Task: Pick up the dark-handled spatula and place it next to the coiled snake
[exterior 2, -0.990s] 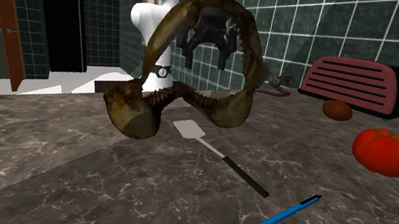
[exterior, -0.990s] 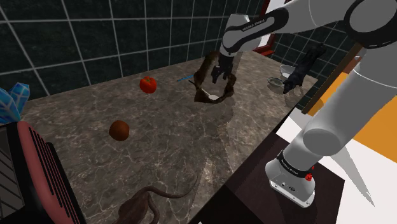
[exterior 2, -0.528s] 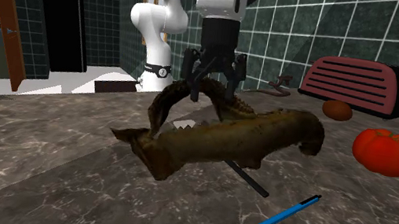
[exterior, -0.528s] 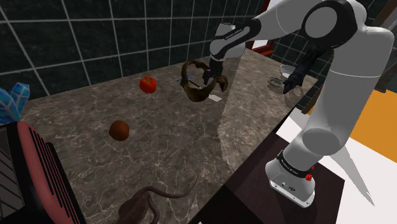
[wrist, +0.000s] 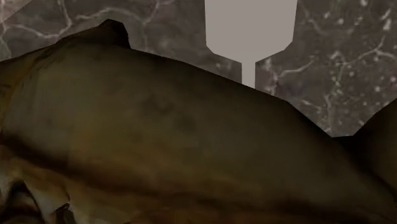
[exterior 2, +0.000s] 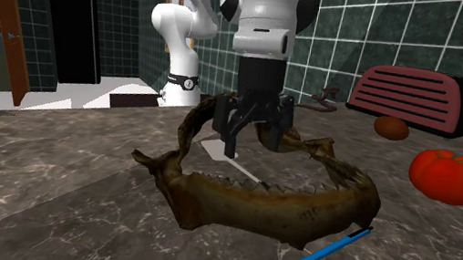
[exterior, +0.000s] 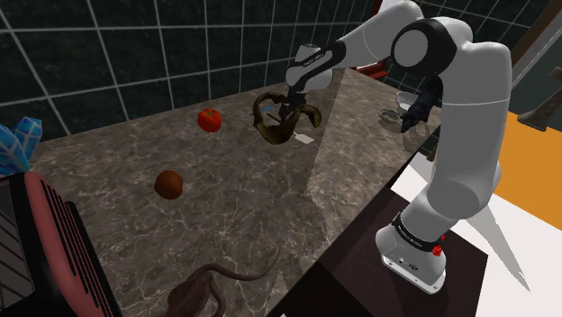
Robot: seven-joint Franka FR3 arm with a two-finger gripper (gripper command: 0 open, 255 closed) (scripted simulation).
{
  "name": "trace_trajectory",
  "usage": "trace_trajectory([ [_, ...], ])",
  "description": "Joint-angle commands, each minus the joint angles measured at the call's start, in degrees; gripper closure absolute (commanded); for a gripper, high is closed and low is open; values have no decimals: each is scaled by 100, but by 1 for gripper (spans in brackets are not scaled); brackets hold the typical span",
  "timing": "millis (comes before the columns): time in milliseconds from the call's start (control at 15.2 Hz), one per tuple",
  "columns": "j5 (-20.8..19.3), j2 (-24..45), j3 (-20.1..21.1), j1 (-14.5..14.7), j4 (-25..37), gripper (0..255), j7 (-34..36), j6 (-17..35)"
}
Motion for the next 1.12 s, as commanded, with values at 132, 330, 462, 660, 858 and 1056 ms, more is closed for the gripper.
trace_trajectory([
  [132, 40, 234, 27, -21, 17, 0, -28, 218],
  [330, 55, 326, 39, -29, 30, 0, -37, 297],
  [462, 55, 326, 39, -29, 31, 0, -37, 297],
  [660, 55, 326, 39, -29, 31, 0, -37, 297],
  [858, 54, 325, 39, -28, 31, 255, -36, 295],
  [1056, 54, 322, 39, -28, 27, 255, -36, 296],
])
